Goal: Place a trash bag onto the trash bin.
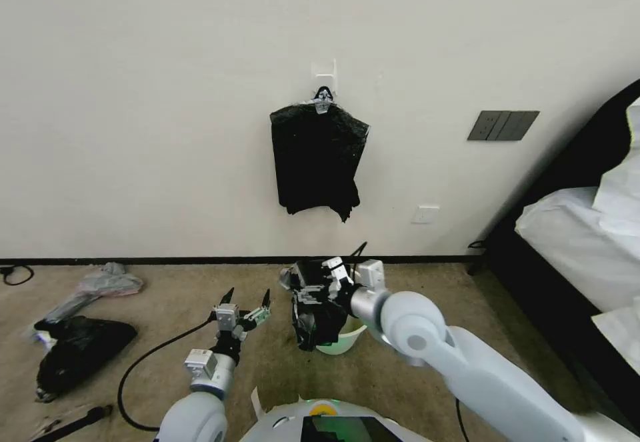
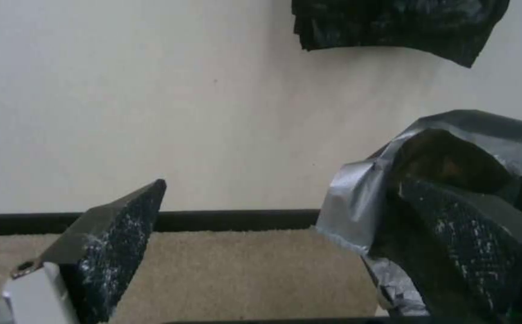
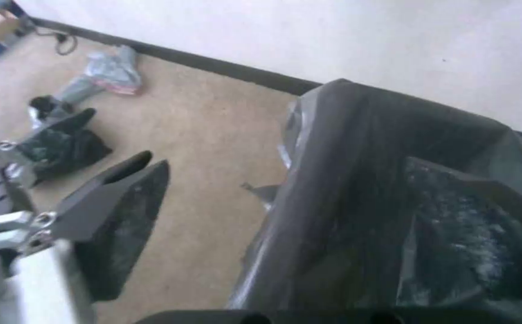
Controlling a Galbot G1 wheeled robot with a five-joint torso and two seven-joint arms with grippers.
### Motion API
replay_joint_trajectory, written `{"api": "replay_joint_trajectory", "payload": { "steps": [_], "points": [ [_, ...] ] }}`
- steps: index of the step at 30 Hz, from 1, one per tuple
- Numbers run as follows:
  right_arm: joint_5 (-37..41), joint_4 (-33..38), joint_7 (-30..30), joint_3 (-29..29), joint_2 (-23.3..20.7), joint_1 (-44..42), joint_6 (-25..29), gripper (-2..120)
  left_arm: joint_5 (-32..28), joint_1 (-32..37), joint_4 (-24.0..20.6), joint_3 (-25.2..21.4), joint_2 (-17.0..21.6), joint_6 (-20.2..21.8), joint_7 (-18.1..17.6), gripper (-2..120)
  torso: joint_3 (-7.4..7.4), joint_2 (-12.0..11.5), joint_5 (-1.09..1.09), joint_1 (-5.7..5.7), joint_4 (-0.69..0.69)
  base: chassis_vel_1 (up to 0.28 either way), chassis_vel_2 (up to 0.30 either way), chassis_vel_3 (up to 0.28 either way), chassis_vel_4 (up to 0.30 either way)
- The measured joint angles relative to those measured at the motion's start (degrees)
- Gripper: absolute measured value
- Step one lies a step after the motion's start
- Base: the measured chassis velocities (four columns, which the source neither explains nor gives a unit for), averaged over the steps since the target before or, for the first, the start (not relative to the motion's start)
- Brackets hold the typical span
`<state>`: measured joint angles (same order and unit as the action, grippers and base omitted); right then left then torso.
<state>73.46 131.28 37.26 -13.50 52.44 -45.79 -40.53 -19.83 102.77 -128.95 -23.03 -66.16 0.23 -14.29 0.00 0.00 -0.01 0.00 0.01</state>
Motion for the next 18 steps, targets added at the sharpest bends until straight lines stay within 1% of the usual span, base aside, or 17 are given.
{"api": "replay_joint_trajectory", "payload": {
  "steps": [1,3,4,5,6,7,8,9,10,11,12,14,15,16,18],
  "points": [
    [0.00,0.00,0.00,0.00,0.00,0.00,0.00,93,0.00,0.00,0.00,0.00,0.00,0.00,0.00,100,0.00,0.00,0.00,0.00,0.00,0.000,0.000,0.000,0.000],
    [0.08,-0.91,1.87,-1.84,0.15,1.12,-0.01,86,-0.34,-0.41,0.19,0.29,0.08,0.48,-0.22,100,0.00,0.00,0.00,0.00,0.00,0.000,0.000,0.000,0.000],
    [0.08,-0.91,1.87,-1.84,0.15,1.12,-0.01,86,-0.34,-0.41,0.19,0.29,0.08,0.48,-0.22,100,0.00,0.00,0.00,0.00,0.00,0.000,0.000,0.000,0.000],
    [0.07,-1.12,2.67,-2.44,0.03,1.41,-0.01,79,-0.46,-0.60,0.21,0.56,0.14,0.83,-0.36,100,0.00,0.00,0.00,0.00,0.00,0.000,0.000,0.000,0.000],
    [0.07,-1.16,2.88,-2.62,-0.05,1.47,-0.01,78,-0.49,-0.65,0.21,0.64,0.15,0.91,-0.38,100,0.00,0.00,0.00,0.00,0.00,0.000,0.000,0.000,0.000],
    [0.08,-1.20,3.10,-2.82,-0.18,1.51,-0.01,71,-0.53,-0.75,0.21,0.80,0.19,1.06,-0.45,100,0.00,0.00,0.00,0.01,0.00,0.000,0.000,0.000,0.000],
    [0.08,-1.20,3.10,-2.82,-0.18,1.51,-0.01,71,-0.53,-0.75,0.21,0.80,0.19,1.06,-0.45,100,0.00,0.00,0.00,0.01,0.00,0.000,0.000,0.000,0.000],
    [0.08,-1.24,3.34,-3.03,-0.38,1.53,-0.01,68,-0.55,-0.84,0.21,0.93,0.22,1.21,-0.50,100,0.00,0.00,0.00,0.00,-0.01,0.000,0.000,0.000,0.000],
    [0.09,-1.25,4.08,-3.41,-0.85,1.53,-0.01,59,-0.59,-1.19,0.21,1.38,0.37,1.67,-0.63,100,0.00,0.00,0.01,0.00,-0.01,0.000,0.000,0.000,0.000],
    [0.08,-1.25,4.70,-3.66,-1.23,1.53,-0.01,56,-0.61,-1.49,0.21,1.71,0.44,1.96,-0.74,100,0.00,0.00,0.01,0.00,-0.01,0.000,0.000,0.000,0.000],
    [0.08,-1.25,4.70,-3.66,-1.23,1.53,-0.01,56,-0.61,-1.49,0.21,1.71,0.44,1.96,-0.74,100,0.00,0.00,0.01,0.00,-0.01,0.000,0.000,0.000,0.000],
    [0.20,-1.14,5.93,-4.19,-2.42,1.43,-0.01,43,-0.88,-2.85,0.21,3.06,0.66,3.38,-1.33,100,0.01,0.00,0.01,0.00,-0.01,0.000,0.000,0.000,0.000],
    [0.41,-1.06,6.19,-4.27,-2.74,1.38,-0.01,39,-1.05,-3.26,0.21,3.56,0.79,4.02,-1.55,100,0.00,0.00,0.00,0.00,-0.01,0.000,0.000,0.000,0.000],
    [0.41,-1.06,6.19,-4.27,-2.74,1.38,-0.01,39,-1.05,-3.26,0.21,3.56,0.79,4.02,-1.55,100,0.00,0.00,0.00,0.00,-0.01,0.000,0.000,0.000,0.000],
    [1.04,-1.02,6.66,-4.41,-3.38,1.28,-0.02,30,-1.47,-4.36,0.24,4.86,1.32,5.63,-2.08,100,0.00,0.00,0.01,0.00,-0.01,0.000,0.000,0.000,0.000]
  ]
}}
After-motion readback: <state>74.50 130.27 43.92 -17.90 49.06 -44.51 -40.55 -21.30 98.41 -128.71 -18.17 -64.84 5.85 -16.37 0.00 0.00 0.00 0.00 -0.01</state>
